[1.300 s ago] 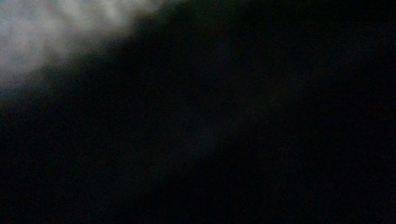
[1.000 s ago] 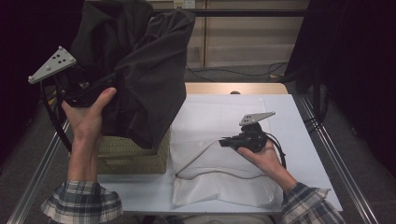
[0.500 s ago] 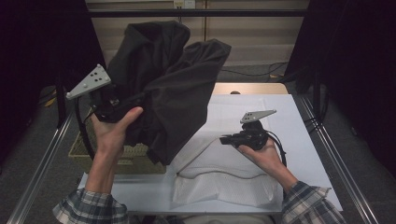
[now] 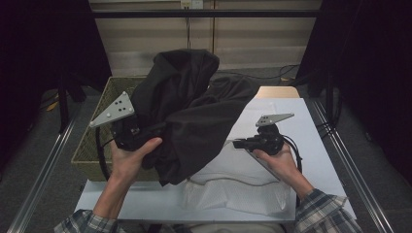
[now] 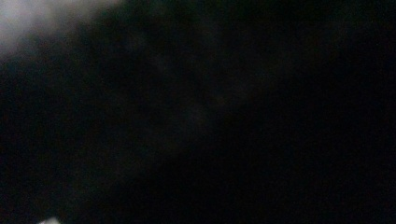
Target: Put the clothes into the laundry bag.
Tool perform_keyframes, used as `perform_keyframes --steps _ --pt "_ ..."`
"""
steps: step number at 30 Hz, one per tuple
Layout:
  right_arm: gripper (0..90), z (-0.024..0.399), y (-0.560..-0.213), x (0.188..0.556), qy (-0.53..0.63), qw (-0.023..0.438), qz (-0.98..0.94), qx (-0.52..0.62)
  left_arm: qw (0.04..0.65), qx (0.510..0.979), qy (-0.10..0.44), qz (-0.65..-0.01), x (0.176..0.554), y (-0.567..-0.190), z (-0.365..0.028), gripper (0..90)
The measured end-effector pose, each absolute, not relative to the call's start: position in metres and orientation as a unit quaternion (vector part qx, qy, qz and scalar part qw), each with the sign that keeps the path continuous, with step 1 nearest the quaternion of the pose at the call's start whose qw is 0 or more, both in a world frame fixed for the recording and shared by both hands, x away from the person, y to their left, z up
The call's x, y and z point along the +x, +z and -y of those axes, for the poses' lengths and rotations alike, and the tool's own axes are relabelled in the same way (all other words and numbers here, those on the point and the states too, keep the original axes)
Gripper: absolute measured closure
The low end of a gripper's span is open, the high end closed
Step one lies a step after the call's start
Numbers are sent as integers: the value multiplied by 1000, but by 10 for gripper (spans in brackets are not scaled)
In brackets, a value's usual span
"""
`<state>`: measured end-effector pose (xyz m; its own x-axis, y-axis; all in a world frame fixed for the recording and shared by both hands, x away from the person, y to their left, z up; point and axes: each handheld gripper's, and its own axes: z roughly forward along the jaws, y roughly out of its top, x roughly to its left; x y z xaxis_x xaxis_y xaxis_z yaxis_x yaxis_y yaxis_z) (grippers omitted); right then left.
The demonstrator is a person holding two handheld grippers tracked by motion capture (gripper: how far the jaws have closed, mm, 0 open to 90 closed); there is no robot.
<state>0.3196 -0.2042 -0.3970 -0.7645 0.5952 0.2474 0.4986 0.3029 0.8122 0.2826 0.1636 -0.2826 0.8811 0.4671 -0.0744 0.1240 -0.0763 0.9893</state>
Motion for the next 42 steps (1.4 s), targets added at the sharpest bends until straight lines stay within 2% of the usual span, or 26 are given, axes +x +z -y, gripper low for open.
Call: perform_keyframes --steps 8,17,27,37,42 --pt "890 207 -395 320 487 53 -802 343 634 737 131 -195 267 -307 -160 702" --pt "890 216 -395 322 490 52 -793 358 589 781 123 -170 258 -332 -150 700" --pt "891 213 -399 326 481 50 -792 373 543 821 124 -123 250 -344 -113 696" --pt "891 208 -410 330 467 43 -797 382 489 862 111 -72 239 -359 -58 688" --pt "892 213 -414 329 461 43 -796 391 490 864 87 -80 242 -371 -42 687"
